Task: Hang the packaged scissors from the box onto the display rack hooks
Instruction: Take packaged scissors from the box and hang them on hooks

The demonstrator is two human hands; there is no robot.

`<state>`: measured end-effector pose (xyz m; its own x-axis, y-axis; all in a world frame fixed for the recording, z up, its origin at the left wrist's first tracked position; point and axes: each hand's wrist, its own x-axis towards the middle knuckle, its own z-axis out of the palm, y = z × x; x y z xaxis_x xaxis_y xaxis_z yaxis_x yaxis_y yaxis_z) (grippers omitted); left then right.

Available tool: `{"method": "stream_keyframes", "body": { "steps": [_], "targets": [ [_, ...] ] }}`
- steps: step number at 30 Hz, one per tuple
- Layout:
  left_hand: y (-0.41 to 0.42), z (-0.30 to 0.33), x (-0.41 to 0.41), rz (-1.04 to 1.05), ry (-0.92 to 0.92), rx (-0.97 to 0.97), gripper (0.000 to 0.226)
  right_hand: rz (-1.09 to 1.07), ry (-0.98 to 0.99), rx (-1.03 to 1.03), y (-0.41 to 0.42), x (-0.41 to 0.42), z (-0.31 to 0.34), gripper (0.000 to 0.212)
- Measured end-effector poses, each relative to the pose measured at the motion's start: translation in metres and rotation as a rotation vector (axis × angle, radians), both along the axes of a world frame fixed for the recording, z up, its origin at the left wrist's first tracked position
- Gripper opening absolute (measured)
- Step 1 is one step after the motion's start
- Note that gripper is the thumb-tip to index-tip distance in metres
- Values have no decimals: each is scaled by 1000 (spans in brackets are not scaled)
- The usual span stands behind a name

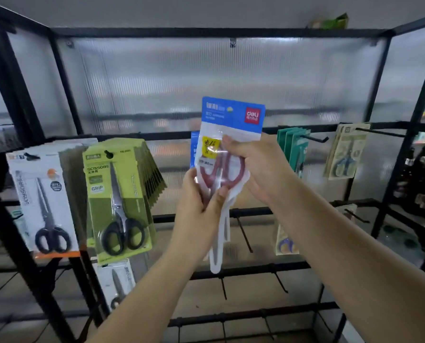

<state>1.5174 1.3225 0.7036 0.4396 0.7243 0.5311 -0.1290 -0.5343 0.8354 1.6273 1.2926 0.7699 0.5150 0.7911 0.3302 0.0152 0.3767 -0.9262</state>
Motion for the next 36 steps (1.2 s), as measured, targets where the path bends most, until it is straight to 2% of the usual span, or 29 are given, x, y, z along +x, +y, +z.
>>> {"method": "stream_keyframes", "body": {
  "steps": [4, 10, 15, 19, 23, 27, 30, 33, 36],
  "targets": [
    [18, -2, -17, -49, 11, -133, 34, -42, -18, -52, 16, -1, -8, 28],
    [41, 12, -24, -77, -41, -139, 9, 50, 39, -54, 31, 4, -19, 11],
    [45, 0, -18, -83, 45, -179, 8, -25, -23, -39, 39, 11, -25, 19],
    [34, -23, -15, -40, 144, -130, 15, -76, -78, -53, 33, 15, -44, 9],
    [29, -42, -9, 90, 391, 59, 6, -140, -50, -86, 22, 22, -68, 13],
    [23, -44, -7, 157, 507, 153, 21, -171, -7, -129, 17, 23, -79, 14],
    [25, -39, -11, 187, 535, 204, 19, -155, -25, -109, 20, 20, -74, 14],
    [32, -27, -16, 190, 503, 209, 17, -169, -84, -69, 25, 15, -57, 2],
    [36, -11, -19, 209, 486, 202, 20, -219, -101, -78, 33, 12, -39, 7]
  ]
}}
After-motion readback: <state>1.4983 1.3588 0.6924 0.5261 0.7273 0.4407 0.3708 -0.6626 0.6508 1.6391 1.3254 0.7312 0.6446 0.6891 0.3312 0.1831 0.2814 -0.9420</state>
